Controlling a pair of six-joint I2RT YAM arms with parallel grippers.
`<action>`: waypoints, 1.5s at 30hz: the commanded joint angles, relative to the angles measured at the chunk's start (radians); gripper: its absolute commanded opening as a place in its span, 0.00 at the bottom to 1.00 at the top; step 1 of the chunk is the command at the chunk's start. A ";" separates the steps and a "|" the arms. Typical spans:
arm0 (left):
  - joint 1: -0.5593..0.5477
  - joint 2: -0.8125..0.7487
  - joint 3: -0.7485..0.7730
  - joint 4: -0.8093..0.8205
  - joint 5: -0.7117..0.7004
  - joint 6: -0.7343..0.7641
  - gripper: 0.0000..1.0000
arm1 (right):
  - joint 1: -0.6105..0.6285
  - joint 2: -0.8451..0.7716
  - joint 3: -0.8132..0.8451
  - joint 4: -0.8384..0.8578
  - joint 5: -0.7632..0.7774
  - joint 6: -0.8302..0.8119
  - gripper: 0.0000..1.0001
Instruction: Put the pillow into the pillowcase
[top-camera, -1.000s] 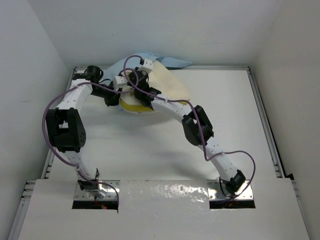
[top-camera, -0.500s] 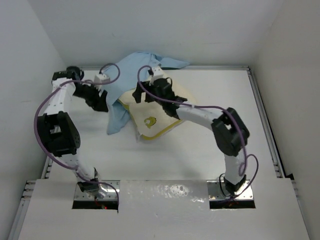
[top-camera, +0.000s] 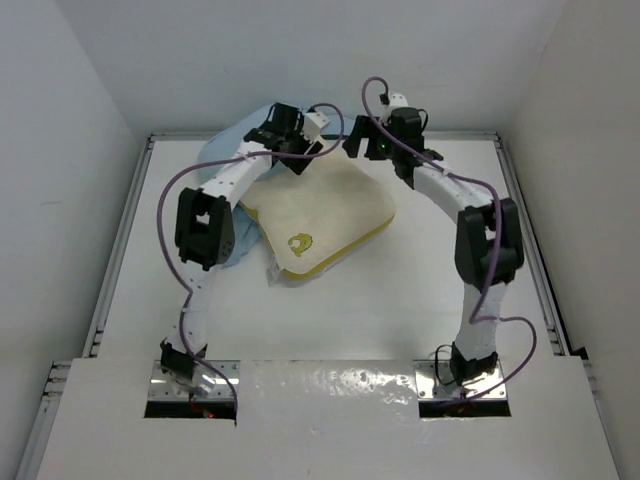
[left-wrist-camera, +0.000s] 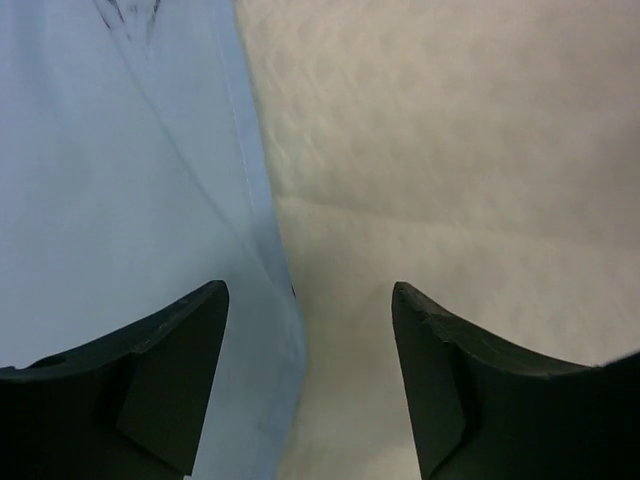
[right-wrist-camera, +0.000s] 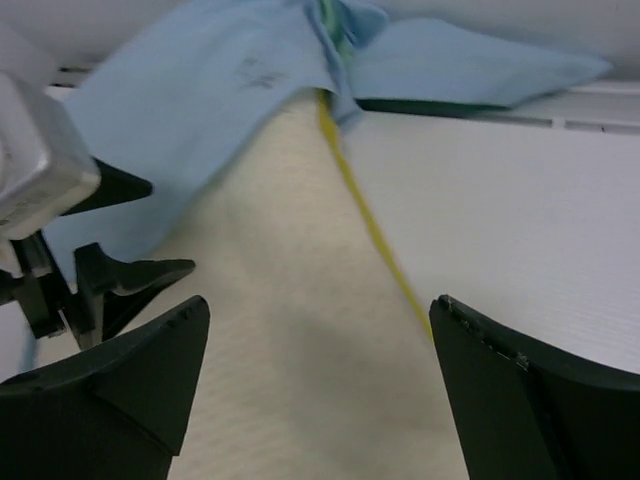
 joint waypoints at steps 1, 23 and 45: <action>0.027 0.073 0.077 0.185 -0.189 -0.112 0.65 | -0.001 0.129 0.097 -0.035 -0.071 -0.023 0.90; -0.025 -0.038 -0.022 0.240 0.103 -0.114 0.00 | 0.080 0.215 -0.100 0.238 -0.285 0.087 0.00; -0.242 -0.218 -0.158 -0.550 0.592 0.260 0.00 | 0.127 -0.175 -0.581 0.433 0.880 0.699 0.00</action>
